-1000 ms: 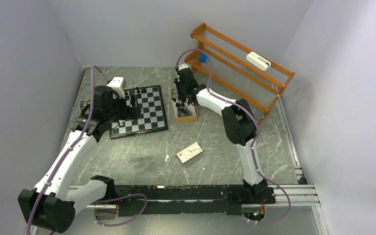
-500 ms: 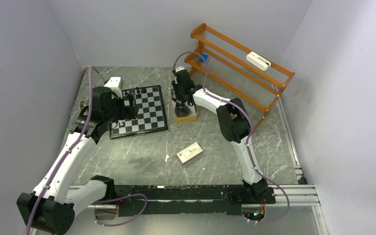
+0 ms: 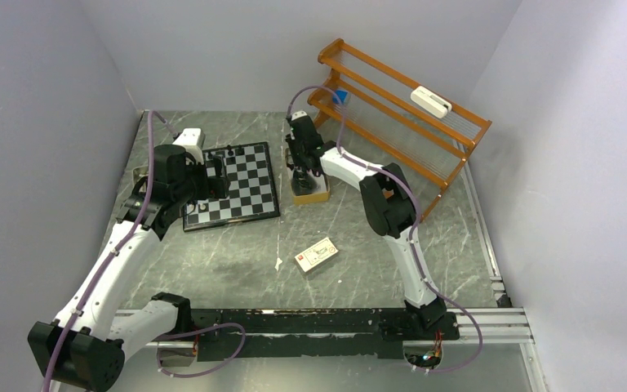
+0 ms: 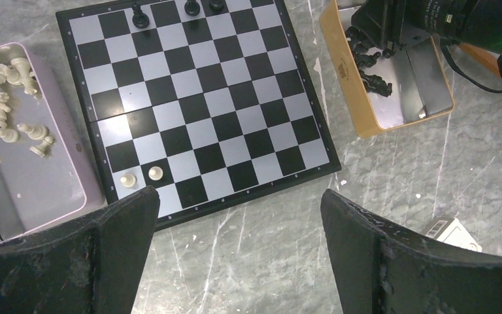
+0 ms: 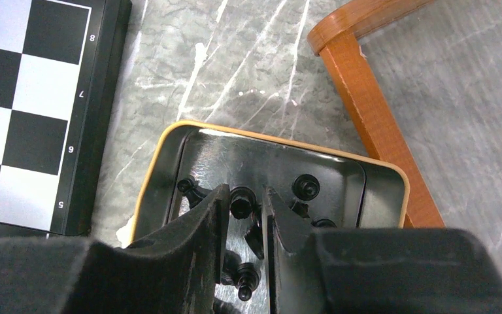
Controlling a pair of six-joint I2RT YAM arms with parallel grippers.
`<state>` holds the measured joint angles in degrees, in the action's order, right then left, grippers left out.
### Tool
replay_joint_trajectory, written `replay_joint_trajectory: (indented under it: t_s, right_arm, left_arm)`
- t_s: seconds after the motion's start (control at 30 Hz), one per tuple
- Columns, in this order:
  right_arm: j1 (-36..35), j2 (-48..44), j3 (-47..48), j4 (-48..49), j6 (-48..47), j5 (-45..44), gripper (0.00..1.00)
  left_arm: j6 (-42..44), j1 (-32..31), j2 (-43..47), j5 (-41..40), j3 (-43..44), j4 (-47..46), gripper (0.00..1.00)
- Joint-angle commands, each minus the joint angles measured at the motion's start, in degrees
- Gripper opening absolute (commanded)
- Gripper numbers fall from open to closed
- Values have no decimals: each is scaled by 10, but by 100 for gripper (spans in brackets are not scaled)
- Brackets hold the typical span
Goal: Set up the chess pieces on the board
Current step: Pick up the chess piece from the storage box.
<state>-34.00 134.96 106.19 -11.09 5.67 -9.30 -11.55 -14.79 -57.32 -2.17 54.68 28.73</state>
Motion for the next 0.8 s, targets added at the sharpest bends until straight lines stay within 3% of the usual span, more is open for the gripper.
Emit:
replay_joint_trajectory:
  t_s: [0.0,0.1,0.23,0.77]
  right_arm:
    - [-3,20,23,-6,-7,-12,28]
    - [-4,21,24,-7,-7,-13,27]
    - [-4,17,22,-6,-11,-16,19]
    - [-33,-62,41,-36,-13,-27,15]
  left_arm:
    - [2,1,11,-9,1,0,98]
    - [2,1,11,-10,2,0,98]
    - [2,2,12,-12,1,0,98]
    - [-3,3,24,-30,-1,-1,98]
